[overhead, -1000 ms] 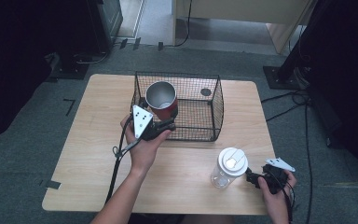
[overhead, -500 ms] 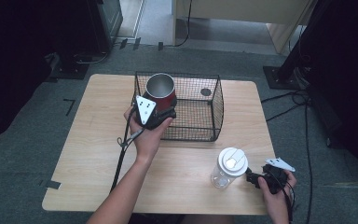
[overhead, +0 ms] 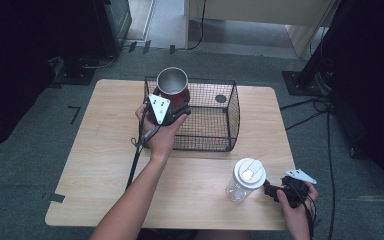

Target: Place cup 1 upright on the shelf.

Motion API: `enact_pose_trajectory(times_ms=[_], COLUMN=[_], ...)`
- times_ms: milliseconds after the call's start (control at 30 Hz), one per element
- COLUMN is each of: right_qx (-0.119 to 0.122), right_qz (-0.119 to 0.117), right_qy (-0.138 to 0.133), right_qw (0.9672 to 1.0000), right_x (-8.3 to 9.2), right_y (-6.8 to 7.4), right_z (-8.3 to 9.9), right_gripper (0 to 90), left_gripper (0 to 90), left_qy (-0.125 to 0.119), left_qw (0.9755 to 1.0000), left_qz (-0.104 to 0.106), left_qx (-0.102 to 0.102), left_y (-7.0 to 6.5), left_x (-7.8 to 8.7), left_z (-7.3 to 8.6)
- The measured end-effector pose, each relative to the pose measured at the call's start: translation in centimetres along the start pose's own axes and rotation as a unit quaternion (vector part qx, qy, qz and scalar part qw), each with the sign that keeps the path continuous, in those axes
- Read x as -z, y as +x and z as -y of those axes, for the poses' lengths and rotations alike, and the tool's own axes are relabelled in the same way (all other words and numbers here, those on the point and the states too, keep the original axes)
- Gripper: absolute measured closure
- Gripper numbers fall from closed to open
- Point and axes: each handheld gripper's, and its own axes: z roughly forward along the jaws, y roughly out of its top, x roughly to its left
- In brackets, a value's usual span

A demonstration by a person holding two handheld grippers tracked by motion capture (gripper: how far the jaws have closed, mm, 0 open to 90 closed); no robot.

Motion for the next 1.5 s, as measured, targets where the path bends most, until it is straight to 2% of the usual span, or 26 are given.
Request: enact_pose_trajectory(times_ms=[167,300,433,567,633,733,767,800,833,1033,1200,1233,1267,1300,1400,1500], right_qx=[0.000,0.000,-0.001,0.000,0.000,0.000,0.000,-0.001,0.000,-0.001,0.000,0.000,0.000,0.000,0.000,0.000], right_qz=[0.000,0.000,0.000,0.000,0.000,0.000,0.000,0.000,0.000,0.000,0.000,0.000,0.000,0.000,0.000,0.000], right_qy=[0.000,0.000,0.000,0.000,0.000,0.000,0.000,0.000,0.000,0.000,0.000,0.000,0.000,0.000,0.000,0.000], right_qw=[1.0000,1.0000,1.0000,1.0000,1.0000,1.0000,1.0000,1.0000,1.0000,1.0000,1.0000,1.0000,1.0000,1.0000,1.0000,1.0000], right_x=[0.0,0.0,0.0,0.0,0.0,0.0,0.0,0.0,0.0,0.0,0.0,0.0,0.0,0.0,0.0,0.0], right_y=[0.0,0.0,0.0,0.0,0.0,0.0,0.0,0.0,0.0,0.0,0.0,0.0,0.0,0.0,0.0,0.0], right_z=[0.0,0.0,0.0,0.0,0.0,0.0,0.0,0.0,0.0,0.0,0.0,0.0,0.0,0.0,0.0,0.0], right_gripper=[0.0,0.0,0.0,0.0,0.0,0.0,0.0,0.0,0.0,0.0,0.0,0.0,0.0,0.0,0.0,0.0], left_gripper=[8.2,8.2,8.2,8.2,8.2,8.2,8.2,8.2,8.2,8.2,8.2,8.1,8.1,8.1,8.1,8.1], left_qy=[0.010,0.030,0.042,0.064,0.077,0.101,0.105,0.116,0.116,0.173,0.216,0.219,0.230,0.230,0.244,0.261], left_qw=[0.9999,0.9995,0.9990,0.9977,0.9968,0.9946,0.9941,0.9930,0.9930,0.9848,0.9759,0.9750,0.9727,0.9727,0.9694,0.9647], left_qz=[-0.005,-0.012,-0.015,-0.016,-0.016,-0.019,-0.021,-0.016,-0.016,-0.014,-0.023,-0.022,-0.018,-0.018,-0.016,-0.023], left_qx=[0.011,0.002,-0.002,-0.014,-0.013,-0.017,-0.014,0.009,0.009,-0.001,-0.025,-0.028,-0.028,-0.028,-0.025,-0.026], left_y=[0.4,1.0,1.3,1.5,1.6,1.6,1.5,1.5,1.5,1.1,0.5,0.5,0.4,0.4,0.4,0.4], left_x=[-1.3,-2.5,-3.0,-3.4,-3.6,-3.8,-3.9,-4.1,-4.1,-4.6,-5.0,-5.1,-5.2,-5.2,-5.3,-5.4], left_z=[0.4,1.3,2.0,3.0,3.5,4.0,4.1,4.2,4.2,4.9,5.5,5.5,5.6,5.6,5.7,5.8])
